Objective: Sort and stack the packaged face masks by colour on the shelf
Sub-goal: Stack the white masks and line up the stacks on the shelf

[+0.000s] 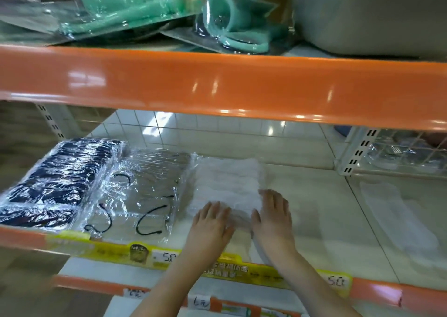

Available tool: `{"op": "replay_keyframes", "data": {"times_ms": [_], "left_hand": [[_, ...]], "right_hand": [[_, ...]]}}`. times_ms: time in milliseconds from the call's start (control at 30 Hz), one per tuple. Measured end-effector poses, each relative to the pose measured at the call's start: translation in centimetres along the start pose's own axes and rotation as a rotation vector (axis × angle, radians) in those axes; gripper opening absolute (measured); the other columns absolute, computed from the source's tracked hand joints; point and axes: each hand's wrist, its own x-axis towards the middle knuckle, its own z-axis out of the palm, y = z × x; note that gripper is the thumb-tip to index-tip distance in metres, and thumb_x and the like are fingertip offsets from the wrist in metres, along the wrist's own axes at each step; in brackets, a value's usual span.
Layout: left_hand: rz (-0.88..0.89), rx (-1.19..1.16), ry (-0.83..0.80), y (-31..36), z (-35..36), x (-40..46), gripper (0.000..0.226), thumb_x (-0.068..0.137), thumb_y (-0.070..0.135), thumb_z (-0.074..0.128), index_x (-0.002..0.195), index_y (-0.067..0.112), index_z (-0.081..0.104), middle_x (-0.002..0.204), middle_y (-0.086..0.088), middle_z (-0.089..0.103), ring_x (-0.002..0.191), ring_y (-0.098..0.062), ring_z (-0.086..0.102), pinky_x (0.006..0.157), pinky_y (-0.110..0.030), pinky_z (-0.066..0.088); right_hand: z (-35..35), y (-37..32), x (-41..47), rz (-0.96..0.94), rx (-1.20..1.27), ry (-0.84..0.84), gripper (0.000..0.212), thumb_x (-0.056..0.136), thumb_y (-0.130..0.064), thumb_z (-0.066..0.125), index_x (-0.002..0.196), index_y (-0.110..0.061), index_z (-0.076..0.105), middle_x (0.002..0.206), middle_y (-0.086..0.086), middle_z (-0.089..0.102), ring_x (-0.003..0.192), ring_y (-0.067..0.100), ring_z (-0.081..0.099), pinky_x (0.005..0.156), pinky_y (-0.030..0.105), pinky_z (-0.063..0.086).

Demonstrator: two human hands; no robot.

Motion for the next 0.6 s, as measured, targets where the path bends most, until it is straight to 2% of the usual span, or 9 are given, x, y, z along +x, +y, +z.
{"op": "replay_keyframes", "data": {"times_ms": [100,167,200,267,333,433,467,533,600], "left_hand": [[-0.011,-0.050,0.004,-0.4,-0.1,0.2,0.054,0.082,0.044,0.037,0.114,0.012,0.066,0.121,-0.016,0.064,0.114,-0.037,0.059,0.090,-0.048,0.050],[0.004,-0.028,0.019,-0.6,-0.3,0.3,0.051,0.077,0.042,0.040,0.105,0.012,0.071,0.110,-0.014,0.069,0.102,-0.034,0.066,0.080,-0.043,0.056],[0.003,-0.009,0.004,-0.5,-0.4,0.3,0.051,0.075,0.041,0.040,0.103,0.013,0.072,0.108,-0.012,0.070,0.100,-0.032,0.067,0.078,-0.041,0.056],[-0.004,0.006,0.016,-0.7,-0.4,0.4,0.051,0.073,0.041,0.039,0.100,0.014,0.073,0.106,-0.011,0.071,0.098,-0.032,0.068,0.076,-0.040,0.056],[-0.005,-0.020,0.030,-1.0,-0.2,0.6,0.052,0.074,0.040,0.037,0.102,0.013,0.071,0.109,-0.013,0.069,0.102,-0.035,0.066,0.080,-0.043,0.056],[0.018,-0.145,0.025,-1.3,-0.4,0.8,0.063,0.078,0.041,0.025,0.121,0.012,0.059,0.131,-0.013,0.056,0.127,-0.036,0.047,0.104,-0.044,0.041],[0.034,-0.183,0.047,-1.4,-0.6,0.8,0.063,0.077,0.040,0.024,0.123,0.012,0.057,0.132,-0.012,0.055,0.128,-0.034,0.045,0.105,-0.043,0.038],[0.039,-0.237,0.113,-1.9,-1.0,0.6,0.053,0.077,0.034,0.032,0.116,0.013,0.060,0.121,-0.011,0.061,0.119,-0.033,0.053,0.096,-0.043,0.047],[0.025,-0.296,0.163,-2.9,-1.6,0.3,0.047,0.079,0.031,0.035,0.112,0.013,0.063,0.119,-0.010,0.064,0.116,-0.032,0.056,0.091,-0.044,0.049]], "right_hand": [[0.5,-0.6,-0.4,-0.179,-0.029,-0.062,0.031,0.071,-0.014,0.067,0.102,-0.011,0.064,0.104,0.010,0.061,0.093,0.030,0.060,0.073,0.039,0.057],[0.8,-1.0,-0.6,-0.210,-0.065,-0.158,0.030,0.074,-0.022,0.053,0.100,-0.014,0.065,0.100,0.006,0.062,0.086,0.028,0.064,0.067,0.035,0.057],[0.9,-1.0,-0.7,-0.208,-0.077,-0.196,0.029,0.073,-0.022,0.055,0.099,-0.014,0.066,0.099,0.005,0.062,0.084,0.028,0.065,0.066,0.035,0.057],[1.1,-1.0,-0.9,-0.199,-0.097,-0.244,0.033,0.067,-0.016,0.074,0.099,-0.012,0.067,0.098,0.006,0.063,0.082,0.030,0.066,0.064,0.037,0.057],[1.5,-0.9,-1.1,-0.193,-0.126,-0.281,0.040,0.060,-0.011,0.083,0.096,-0.010,0.066,0.097,0.008,0.063,0.082,0.031,0.066,0.064,0.038,0.056],[1.7,-0.8,-1.4,-0.193,-0.173,-0.302,0.034,0.065,-0.012,0.075,0.097,-0.008,0.065,0.104,0.010,0.063,0.087,0.032,0.065,0.068,0.037,0.056],[1.8,-0.8,-1.5,-0.192,-0.183,-0.302,0.034,0.066,-0.014,0.071,0.099,-0.008,0.065,0.105,0.010,0.063,0.089,0.032,0.064,0.069,0.037,0.056],[1.7,-1.1,-1.8,-0.172,-0.202,-0.308,0.039,0.062,-0.012,0.076,0.100,-0.007,0.066,0.105,0.010,0.063,0.089,0.032,0.065,0.070,0.037,0.056],[1.6,-1.8,-1.8,-0.164,-0.245,-0.297,0.041,0.059,-0.011,0.079,0.098,-0.006,0.067,0.104,0.011,0.064,0.089,0.032,0.065,0.071,0.038,0.056]]}}
